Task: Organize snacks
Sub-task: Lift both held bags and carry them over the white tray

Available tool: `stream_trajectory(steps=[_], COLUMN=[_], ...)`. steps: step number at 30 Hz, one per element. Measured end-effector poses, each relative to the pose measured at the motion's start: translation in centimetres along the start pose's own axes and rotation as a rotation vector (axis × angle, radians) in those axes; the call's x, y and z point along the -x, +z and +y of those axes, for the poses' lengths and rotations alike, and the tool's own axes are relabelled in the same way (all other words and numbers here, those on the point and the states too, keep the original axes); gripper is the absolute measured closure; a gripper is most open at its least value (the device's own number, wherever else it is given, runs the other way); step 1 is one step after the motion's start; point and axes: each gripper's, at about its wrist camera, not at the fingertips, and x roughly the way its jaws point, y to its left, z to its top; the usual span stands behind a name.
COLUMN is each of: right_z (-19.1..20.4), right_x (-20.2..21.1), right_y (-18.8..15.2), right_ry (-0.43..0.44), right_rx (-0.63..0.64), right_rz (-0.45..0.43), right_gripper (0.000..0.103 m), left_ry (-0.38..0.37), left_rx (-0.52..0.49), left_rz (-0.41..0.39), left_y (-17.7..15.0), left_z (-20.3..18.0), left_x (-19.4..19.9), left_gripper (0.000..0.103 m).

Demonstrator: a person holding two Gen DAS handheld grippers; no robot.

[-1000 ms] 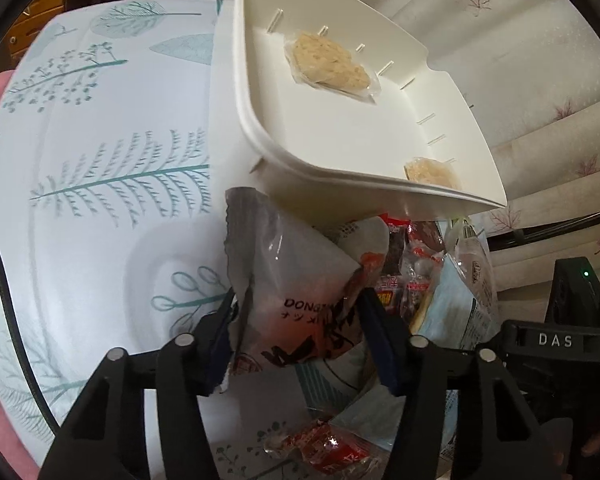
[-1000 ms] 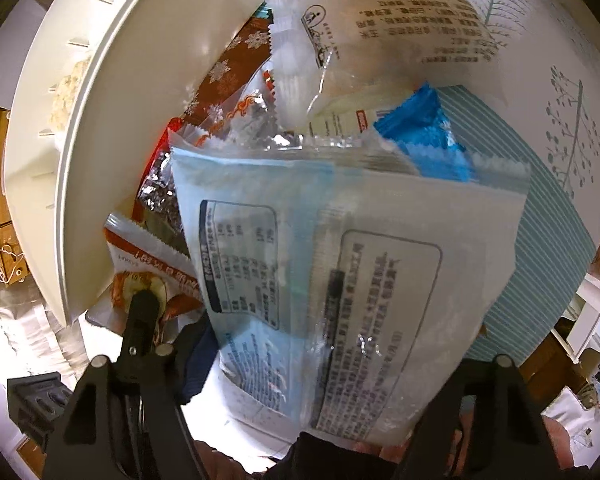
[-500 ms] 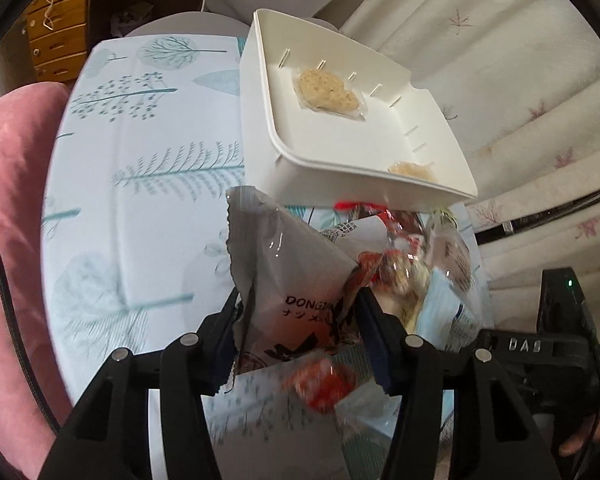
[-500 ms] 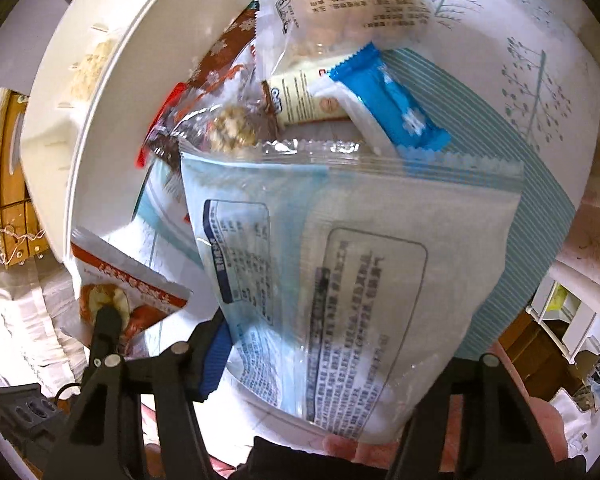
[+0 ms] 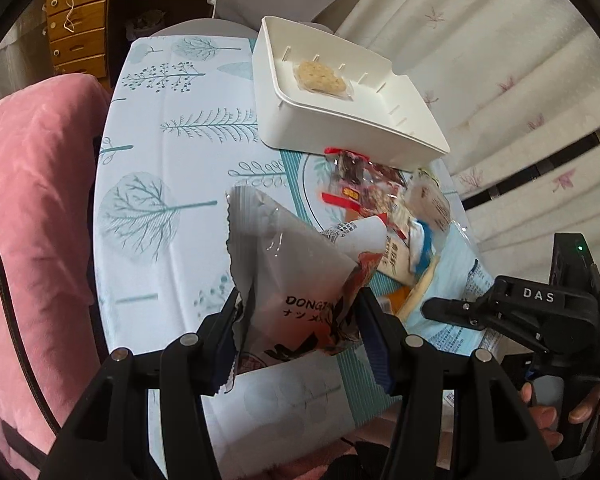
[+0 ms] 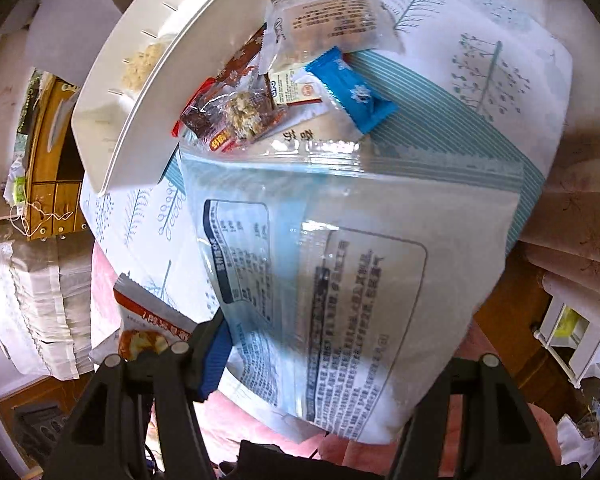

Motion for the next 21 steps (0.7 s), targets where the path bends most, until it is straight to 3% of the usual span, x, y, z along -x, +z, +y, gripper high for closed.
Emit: stream_trajectory(steps=[10, 21], right_z=[-0.1, 1.1], right_x=[2.0, 3.7], right_y=[-1.1, 3.9], right_ry=[0.017, 0.050], right_rx=[0.030, 0.147], right_rz=[-0.003, -0.008], right_gripper=[0.040, 0.040], left_ry=[0.003, 0.110], left_rx=[-0.040, 0.005], left_rz=[-0.085, -0.154], left_y=[-0.7, 2.8], left_z=[-2.3, -6.0], left_x=[4.3, 4.6], left_gripper=[0.049, 0.049])
